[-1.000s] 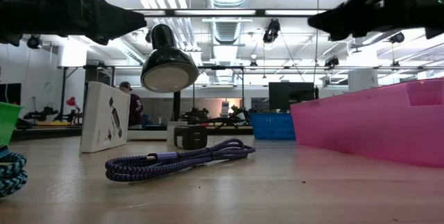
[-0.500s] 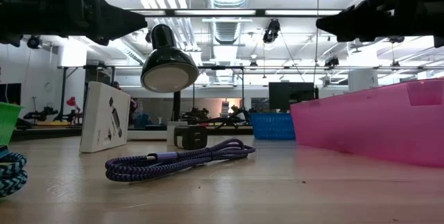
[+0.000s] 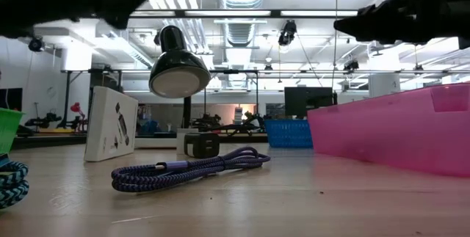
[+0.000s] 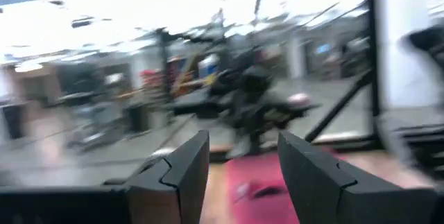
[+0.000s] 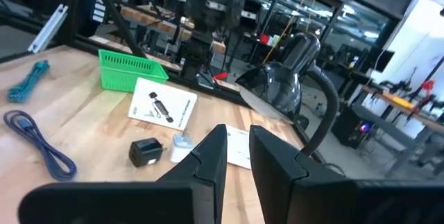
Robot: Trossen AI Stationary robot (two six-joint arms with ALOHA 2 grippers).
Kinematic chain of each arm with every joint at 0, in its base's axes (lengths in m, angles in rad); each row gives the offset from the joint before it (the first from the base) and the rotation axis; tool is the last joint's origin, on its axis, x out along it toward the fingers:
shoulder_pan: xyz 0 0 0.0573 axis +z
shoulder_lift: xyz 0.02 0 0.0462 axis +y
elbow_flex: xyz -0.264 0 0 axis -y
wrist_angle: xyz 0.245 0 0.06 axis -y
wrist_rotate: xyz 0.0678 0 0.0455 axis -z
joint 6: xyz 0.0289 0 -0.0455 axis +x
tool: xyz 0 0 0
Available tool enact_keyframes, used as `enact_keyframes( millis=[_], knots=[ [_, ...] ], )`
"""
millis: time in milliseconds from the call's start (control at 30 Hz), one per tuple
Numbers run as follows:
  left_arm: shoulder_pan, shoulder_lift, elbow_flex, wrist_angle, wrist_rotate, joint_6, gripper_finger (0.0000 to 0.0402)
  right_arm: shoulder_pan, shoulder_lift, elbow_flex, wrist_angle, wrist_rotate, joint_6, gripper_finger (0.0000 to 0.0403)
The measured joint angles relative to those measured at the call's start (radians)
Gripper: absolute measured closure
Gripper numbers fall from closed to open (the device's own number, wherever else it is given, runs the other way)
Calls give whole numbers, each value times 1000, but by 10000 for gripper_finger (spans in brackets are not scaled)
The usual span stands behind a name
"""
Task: Pick and place items into bin
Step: Put the blue charger cable into the pink bin
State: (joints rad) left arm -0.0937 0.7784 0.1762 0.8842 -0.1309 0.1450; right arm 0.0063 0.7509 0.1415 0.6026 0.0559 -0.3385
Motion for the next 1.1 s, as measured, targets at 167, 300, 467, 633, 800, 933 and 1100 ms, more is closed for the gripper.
enact_keyframes(
  millis=[167,300,467,633,800,933,1100],
  knots=[
    [-16,30,94,-2,122,-34,244,0,0,17,7,37,-14,351],
    [-30,94,183,0,121,-73,244,-1,0,26,7,79,-45,351],
    [-46,207,288,-44,120,-148,244,-1,0,27,7,79,-84,351],
    [-75,267,425,-324,116,-253,244,-1,0,27,5,80,-83,351],
    [-137,336,612,-691,26,-327,244,0,1,27,-1,104,-81,351],
    [-189,410,772,-920,-44,-373,244,0,1,27,-5,138,-75,351],
    [-242,517,945,-1131,-47,-428,244,0,1,27,-11,157,-61,351]
  ],
)
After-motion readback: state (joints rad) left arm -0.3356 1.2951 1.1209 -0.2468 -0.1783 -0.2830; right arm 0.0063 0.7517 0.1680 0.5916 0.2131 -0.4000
